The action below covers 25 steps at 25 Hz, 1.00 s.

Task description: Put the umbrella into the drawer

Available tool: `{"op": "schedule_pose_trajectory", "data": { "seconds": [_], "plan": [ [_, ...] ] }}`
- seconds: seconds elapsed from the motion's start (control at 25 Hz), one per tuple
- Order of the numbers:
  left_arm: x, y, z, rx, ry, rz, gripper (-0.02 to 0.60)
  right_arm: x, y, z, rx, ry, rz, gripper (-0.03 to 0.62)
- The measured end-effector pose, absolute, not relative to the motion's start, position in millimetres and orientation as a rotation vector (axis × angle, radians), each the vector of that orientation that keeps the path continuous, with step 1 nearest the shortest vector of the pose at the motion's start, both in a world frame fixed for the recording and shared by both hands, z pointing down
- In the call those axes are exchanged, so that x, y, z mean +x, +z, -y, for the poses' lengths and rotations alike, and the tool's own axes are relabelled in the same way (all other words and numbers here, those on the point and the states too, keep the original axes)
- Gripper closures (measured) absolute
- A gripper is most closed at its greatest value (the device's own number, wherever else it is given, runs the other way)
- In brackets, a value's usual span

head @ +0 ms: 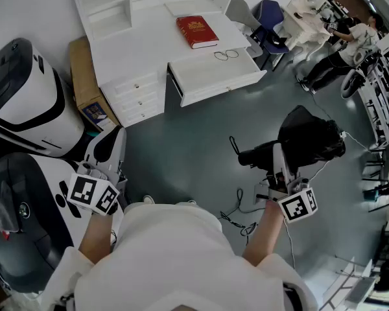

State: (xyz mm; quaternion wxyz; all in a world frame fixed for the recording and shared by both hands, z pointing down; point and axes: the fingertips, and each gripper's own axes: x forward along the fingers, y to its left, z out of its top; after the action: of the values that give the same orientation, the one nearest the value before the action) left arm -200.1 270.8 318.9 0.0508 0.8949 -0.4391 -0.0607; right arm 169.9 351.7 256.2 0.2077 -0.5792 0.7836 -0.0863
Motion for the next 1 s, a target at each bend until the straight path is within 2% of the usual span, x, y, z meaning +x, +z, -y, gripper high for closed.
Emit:
{"op": "schedule_pose_trajectory", "data": {
  "seconds": [0.52,0.8,1.0],
  "plan": [
    [-141,325,-287,2.693,-0.141,1.376,0.568,216,279,-359,-1.623,-0.277,-2.279,0.318],
    [-110,363,-309,2.629,-0.029,1.357,0.568,233,303,-357,-1.494,-0.384,-2.265,0.318],
    [-102,369,-270,2.630,-0.022,1.334,0.568,238,312,-325,-1.535,-0.395,-2.291,0.316]
  ]
}}
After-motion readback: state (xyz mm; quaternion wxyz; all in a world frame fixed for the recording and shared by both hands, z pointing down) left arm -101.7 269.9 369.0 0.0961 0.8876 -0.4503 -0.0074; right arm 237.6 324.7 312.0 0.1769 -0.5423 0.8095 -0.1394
